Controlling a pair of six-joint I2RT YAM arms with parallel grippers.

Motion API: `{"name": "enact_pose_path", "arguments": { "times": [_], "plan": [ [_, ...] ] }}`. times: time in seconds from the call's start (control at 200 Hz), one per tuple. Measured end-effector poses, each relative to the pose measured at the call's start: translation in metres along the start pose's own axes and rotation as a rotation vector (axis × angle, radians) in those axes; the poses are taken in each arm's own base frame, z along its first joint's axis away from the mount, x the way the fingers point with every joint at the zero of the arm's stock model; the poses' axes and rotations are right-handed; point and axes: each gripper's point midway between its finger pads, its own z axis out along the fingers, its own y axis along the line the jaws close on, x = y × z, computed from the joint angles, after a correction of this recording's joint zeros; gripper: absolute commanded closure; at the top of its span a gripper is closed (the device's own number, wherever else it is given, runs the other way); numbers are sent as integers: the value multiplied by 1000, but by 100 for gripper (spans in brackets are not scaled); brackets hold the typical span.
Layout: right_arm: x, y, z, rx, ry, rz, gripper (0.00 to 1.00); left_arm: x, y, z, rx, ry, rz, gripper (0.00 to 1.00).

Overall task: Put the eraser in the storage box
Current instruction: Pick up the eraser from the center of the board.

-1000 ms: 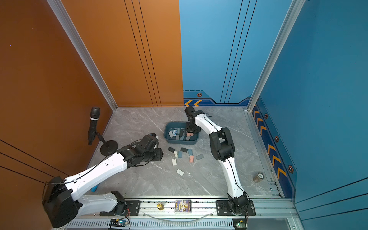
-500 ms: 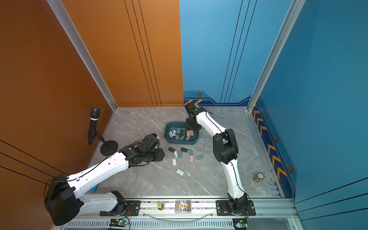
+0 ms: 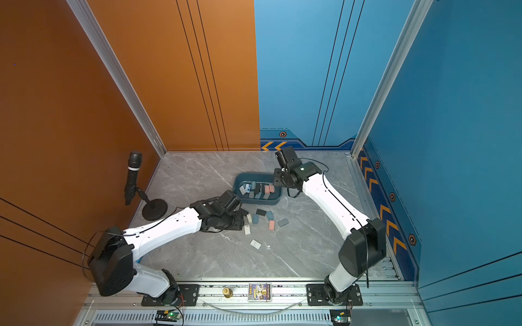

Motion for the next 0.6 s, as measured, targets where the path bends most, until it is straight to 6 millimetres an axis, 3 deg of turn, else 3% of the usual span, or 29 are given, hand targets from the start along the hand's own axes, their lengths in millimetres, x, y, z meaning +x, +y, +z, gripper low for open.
{"name": "enact_pose_path", "arguments": {
  "times": [0.075,0.2,0.375,0.601],
  "plan": [
    [27,-20,0,35,26,25,53,-1,-10,4,0,13,17,36],
    [54,-43,-5,67,28,69,53,4,-19,12,-18,48,44,34],
    [79,-65,-17,77,-5,143,53,11,-25,22,-69,94,73,33],
    [101,-83,-19,94,-6,201,52,20,-25,31,-128,122,95,32]
  ]
}}
